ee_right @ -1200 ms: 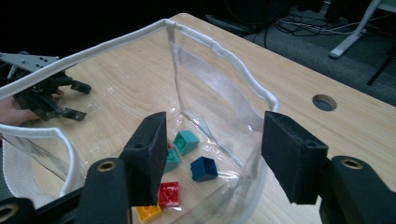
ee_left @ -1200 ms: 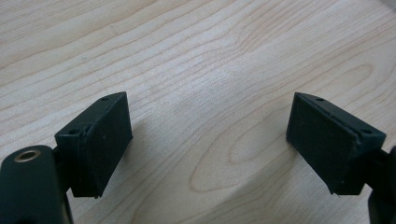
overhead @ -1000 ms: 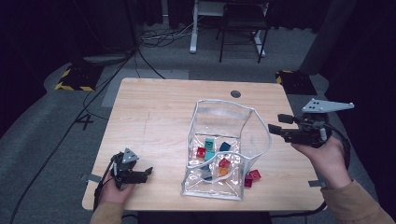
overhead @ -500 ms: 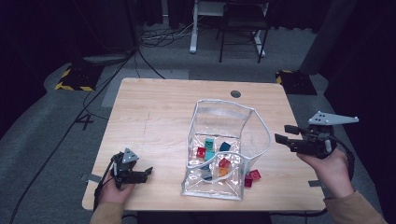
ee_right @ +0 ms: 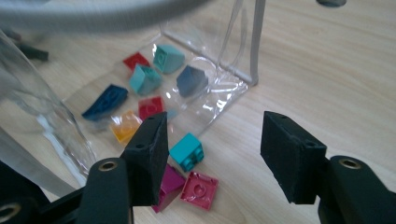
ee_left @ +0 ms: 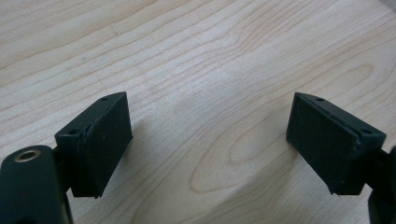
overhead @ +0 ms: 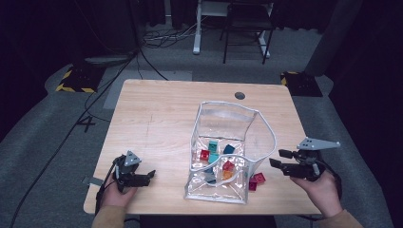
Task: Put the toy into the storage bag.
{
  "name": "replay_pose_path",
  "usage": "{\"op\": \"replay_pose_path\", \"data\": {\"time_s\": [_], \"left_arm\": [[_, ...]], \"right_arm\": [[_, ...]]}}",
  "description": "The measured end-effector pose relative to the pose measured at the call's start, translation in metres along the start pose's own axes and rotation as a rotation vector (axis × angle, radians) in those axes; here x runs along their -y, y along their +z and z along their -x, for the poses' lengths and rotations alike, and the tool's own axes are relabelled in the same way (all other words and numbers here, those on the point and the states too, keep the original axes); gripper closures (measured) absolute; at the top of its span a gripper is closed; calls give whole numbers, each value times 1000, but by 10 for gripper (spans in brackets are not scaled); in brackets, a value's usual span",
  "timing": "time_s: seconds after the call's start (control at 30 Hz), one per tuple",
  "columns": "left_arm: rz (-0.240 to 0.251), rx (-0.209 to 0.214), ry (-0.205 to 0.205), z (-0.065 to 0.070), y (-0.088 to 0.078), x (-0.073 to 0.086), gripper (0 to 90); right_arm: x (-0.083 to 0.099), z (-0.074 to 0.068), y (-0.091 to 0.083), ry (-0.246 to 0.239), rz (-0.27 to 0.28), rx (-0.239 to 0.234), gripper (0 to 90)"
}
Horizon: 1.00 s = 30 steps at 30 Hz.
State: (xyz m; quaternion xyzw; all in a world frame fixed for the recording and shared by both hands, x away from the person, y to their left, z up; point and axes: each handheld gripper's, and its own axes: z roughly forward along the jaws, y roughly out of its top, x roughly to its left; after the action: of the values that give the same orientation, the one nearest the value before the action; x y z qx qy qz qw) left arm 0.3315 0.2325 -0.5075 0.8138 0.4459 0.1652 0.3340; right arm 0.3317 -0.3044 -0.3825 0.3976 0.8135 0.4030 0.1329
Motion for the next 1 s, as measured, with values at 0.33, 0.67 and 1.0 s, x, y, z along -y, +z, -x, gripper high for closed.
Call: {"op": "replay_pose_path", "data": {"time_s": [0.33, 0.67, 1.0], "left_arm": [[1, 0, 0, 0, 0, 0, 144], [0, 0, 2, 0, 0, 0, 144], [-1, 0, 1, 0, 0, 0, 144]], "right_arm": [[35, -2, 40, 22, -59, 27, 394], [55, 2, 72, 48, -120, 31, 394], [63, 2, 85, 63, -142, 20, 403]]}}
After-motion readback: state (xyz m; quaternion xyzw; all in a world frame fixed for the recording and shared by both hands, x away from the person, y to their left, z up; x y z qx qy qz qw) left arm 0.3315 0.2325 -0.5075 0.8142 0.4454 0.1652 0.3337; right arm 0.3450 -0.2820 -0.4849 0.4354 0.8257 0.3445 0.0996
